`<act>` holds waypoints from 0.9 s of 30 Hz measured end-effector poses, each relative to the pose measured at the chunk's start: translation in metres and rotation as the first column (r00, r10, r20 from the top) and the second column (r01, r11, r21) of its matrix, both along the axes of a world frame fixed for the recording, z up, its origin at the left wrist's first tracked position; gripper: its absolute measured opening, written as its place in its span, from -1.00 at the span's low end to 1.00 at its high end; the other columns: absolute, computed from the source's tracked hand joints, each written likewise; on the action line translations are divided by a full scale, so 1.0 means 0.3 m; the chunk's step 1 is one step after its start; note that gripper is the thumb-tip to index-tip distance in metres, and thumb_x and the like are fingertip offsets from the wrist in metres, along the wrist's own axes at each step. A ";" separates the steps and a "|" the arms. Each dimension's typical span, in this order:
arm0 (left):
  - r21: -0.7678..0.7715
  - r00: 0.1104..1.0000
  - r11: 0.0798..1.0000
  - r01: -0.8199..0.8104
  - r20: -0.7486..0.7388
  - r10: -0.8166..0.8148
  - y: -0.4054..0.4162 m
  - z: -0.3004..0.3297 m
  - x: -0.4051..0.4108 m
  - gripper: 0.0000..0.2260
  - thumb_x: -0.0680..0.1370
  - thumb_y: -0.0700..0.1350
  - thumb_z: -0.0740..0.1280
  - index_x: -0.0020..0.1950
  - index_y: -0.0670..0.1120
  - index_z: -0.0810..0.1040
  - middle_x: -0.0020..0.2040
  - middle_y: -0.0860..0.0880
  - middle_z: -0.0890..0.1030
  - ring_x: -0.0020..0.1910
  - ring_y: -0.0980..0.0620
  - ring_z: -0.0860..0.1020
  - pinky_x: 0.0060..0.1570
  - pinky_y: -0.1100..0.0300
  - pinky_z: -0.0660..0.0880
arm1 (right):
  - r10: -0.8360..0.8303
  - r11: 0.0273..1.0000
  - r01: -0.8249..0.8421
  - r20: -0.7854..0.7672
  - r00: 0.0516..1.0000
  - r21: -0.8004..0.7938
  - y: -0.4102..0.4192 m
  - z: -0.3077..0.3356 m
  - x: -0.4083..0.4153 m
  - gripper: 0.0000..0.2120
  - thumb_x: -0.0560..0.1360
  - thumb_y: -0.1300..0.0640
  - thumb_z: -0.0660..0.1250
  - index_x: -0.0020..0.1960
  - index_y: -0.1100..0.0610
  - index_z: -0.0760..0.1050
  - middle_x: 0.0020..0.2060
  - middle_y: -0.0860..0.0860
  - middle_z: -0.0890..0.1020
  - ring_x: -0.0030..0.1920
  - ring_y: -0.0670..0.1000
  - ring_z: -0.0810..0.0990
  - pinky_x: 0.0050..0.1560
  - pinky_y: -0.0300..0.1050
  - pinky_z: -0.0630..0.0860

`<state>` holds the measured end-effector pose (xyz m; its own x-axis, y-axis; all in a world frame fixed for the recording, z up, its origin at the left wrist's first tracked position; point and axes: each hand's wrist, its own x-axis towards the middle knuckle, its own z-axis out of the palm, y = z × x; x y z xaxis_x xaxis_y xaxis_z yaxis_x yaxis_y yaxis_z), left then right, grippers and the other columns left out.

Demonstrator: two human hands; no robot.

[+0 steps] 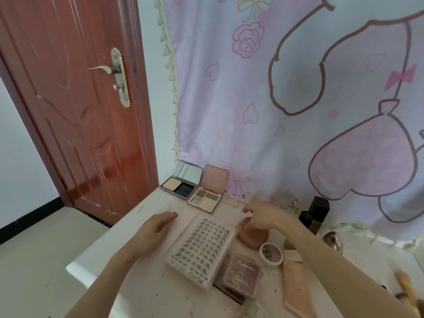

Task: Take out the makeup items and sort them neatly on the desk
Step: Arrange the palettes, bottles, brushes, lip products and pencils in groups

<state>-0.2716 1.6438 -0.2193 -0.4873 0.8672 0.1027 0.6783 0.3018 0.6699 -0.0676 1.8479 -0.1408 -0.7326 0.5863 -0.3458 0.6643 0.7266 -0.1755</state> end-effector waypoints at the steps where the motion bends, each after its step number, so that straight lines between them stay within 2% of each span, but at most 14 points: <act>1: -0.050 0.996 0.998 0.026 -0.080 -0.030 -0.008 -0.002 -0.006 -0.67 0.62 -0.21 0.13 0.39 -0.09 0.37 0.41 0.02 0.35 0.41 0.10 0.26 0.35 0.41 0.06 | 0.010 1.000 -0.010 0.034 0.999 -0.007 -0.005 0.002 0.007 -0.46 0.52 0.09 0.29 0.46 0.07 0.22 0.43 0.07 0.31 0.38 0.08 0.32 0.28 -0.11 0.33; 3: -0.152 0.970 0.988 0.019 -0.238 -0.055 -0.018 -0.021 -0.003 -0.64 0.64 -0.11 0.07 0.45 0.00 0.27 0.48 0.11 0.22 0.48 0.15 0.11 0.44 0.22 -0.09 | 0.031 1.000 -0.031 0.087 0.996 -0.005 -0.018 0.006 0.015 -0.41 0.49 0.10 0.32 0.47 0.07 0.20 0.43 0.05 0.31 0.38 0.07 0.33 0.26 -0.11 0.34; 5: -0.186 0.935 0.982 -0.043 -0.355 -0.027 -0.021 -0.043 0.012 -0.62 0.65 -0.02 0.00 0.49 0.08 0.16 0.50 0.18 0.11 0.48 0.21 0.01 0.44 0.20 -0.18 | 0.045 0.999 -0.045 0.120 0.992 -0.002 -0.032 0.006 0.015 -0.38 0.46 0.12 0.35 0.46 0.09 0.21 0.40 0.05 0.34 0.34 0.07 0.37 0.21 -0.12 0.37; 9: -0.180 0.913 0.981 -0.071 -0.408 -0.009 -0.022 -0.062 0.031 -0.60 0.65 0.03 -0.04 0.50 0.10 0.11 0.51 0.20 0.07 0.49 0.22 -0.04 0.43 0.19 -0.21 | 0.062 0.997 -0.067 0.145 0.987 0.025 -0.049 -0.018 0.015 -0.25 0.40 0.04 0.43 0.48 0.10 0.15 0.40 0.06 0.33 0.33 0.08 0.36 0.22 -0.10 0.37; 12: -0.181 0.905 0.980 -0.080 -0.425 -0.005 -0.021 -0.066 0.025 -0.60 0.65 0.03 -0.04 0.50 0.11 0.11 0.50 0.20 0.07 0.48 0.23 -0.04 0.43 0.19 -0.20 | 0.046 0.998 -0.050 0.081 0.996 0.047 -0.052 -0.042 0.017 -0.29 0.39 0.04 0.43 0.44 0.13 0.21 0.33 0.11 0.38 0.27 0.10 0.40 0.20 -0.09 0.41; 14: -0.176 0.911 0.982 -0.072 -0.413 -0.007 -0.020 -0.067 0.022 -0.61 0.65 0.02 -0.03 0.50 0.12 0.13 0.50 0.21 0.09 0.48 0.23 -0.02 0.44 0.19 -0.19 | -0.004 0.998 0.004 -0.008 1.000 0.056 -0.051 -0.058 0.024 -0.33 0.38 0.03 0.40 0.41 0.11 0.24 0.28 0.12 0.39 0.22 0.10 0.41 0.18 -0.06 0.44; 17: -0.164 0.923 0.984 -0.067 -0.385 -0.002 -0.018 -0.066 0.010 -0.62 0.65 0.02 -0.03 0.48 0.14 0.15 0.49 0.22 0.12 0.47 0.26 0.00 0.43 0.20 -0.17 | -0.081 0.995 0.094 -0.232 0.969 0.044 -0.046 -0.055 0.023 -0.29 0.37 -0.04 0.37 0.44 0.07 0.19 0.28 0.12 0.39 0.25 0.12 0.39 0.22 -0.04 0.40; 19: -0.164 0.924 0.984 -0.067 -0.382 -0.001 -0.017 -0.067 0.006 -0.62 0.65 0.03 -0.03 0.48 0.14 0.15 0.49 0.22 0.13 0.47 0.26 0.00 0.43 0.21 -0.17 | -0.140 0.990 0.142 -0.393 0.909 -0.023 -0.050 -0.033 0.023 -0.28 0.36 -0.08 0.35 0.44 0.05 0.20 0.26 0.11 0.42 0.24 0.12 0.42 0.23 -0.03 0.40; 22: -0.186 0.914 0.980 -0.074 -0.406 -0.008 -0.017 -0.070 0.013 -0.62 0.65 0.02 -0.05 0.49 0.14 0.13 0.50 0.21 0.11 0.48 0.24 -0.01 0.44 0.18 -0.17 | -0.232 0.971 0.144 -0.589 0.774 -0.193 -0.070 -0.005 0.039 -0.42 0.40 -0.09 0.32 0.37 0.03 0.31 0.10 0.00 0.50 0.10 0.01 0.47 0.09 -0.15 0.40; 24: -0.210 0.923 0.975 -0.067 -0.385 -0.020 -0.013 -0.066 0.015 -0.62 0.65 0.00 -0.04 0.49 0.12 0.14 0.50 0.20 0.10 0.48 0.23 -0.01 0.44 0.16 -0.16 | -0.372 0.885 0.030 -0.668 0.645 -0.465 -0.103 0.016 0.054 -0.61 0.44 -0.12 0.29 0.17 0.08 0.49 -0.15 0.00 0.53 -0.11 0.05 0.46 0.00 -0.15 0.40; 26: -0.238 0.957 0.970 -0.046 -0.289 -0.025 -0.003 -0.044 0.017 -0.63 0.65 -0.04 0.01 0.47 0.08 0.18 0.50 0.15 0.13 0.49 0.18 0.01 0.45 0.12 -0.15 | -0.598 0.627 -0.188 -0.622 0.505 -0.756 -0.140 0.032 0.067 -0.69 0.45 -0.07 0.33 -0.22 0.19 0.54 -0.36 0.11 0.44 -0.23 0.13 0.36 -0.11 -0.09 0.45; 27: -0.231 0.978 0.972 -0.032 -0.208 -0.017 0.003 -0.023 0.021 -0.64 0.64 -0.07 0.05 0.46 0.05 0.22 0.50 0.10 0.16 0.49 0.14 0.05 0.45 0.10 -0.12 | -0.716 0.466 -0.257 -0.532 0.452 -0.847 -0.154 0.041 0.073 -0.70 0.41 -0.04 0.38 -0.30 0.20 0.51 -0.39 0.13 0.47 -0.25 0.15 0.40 -0.14 -0.05 0.51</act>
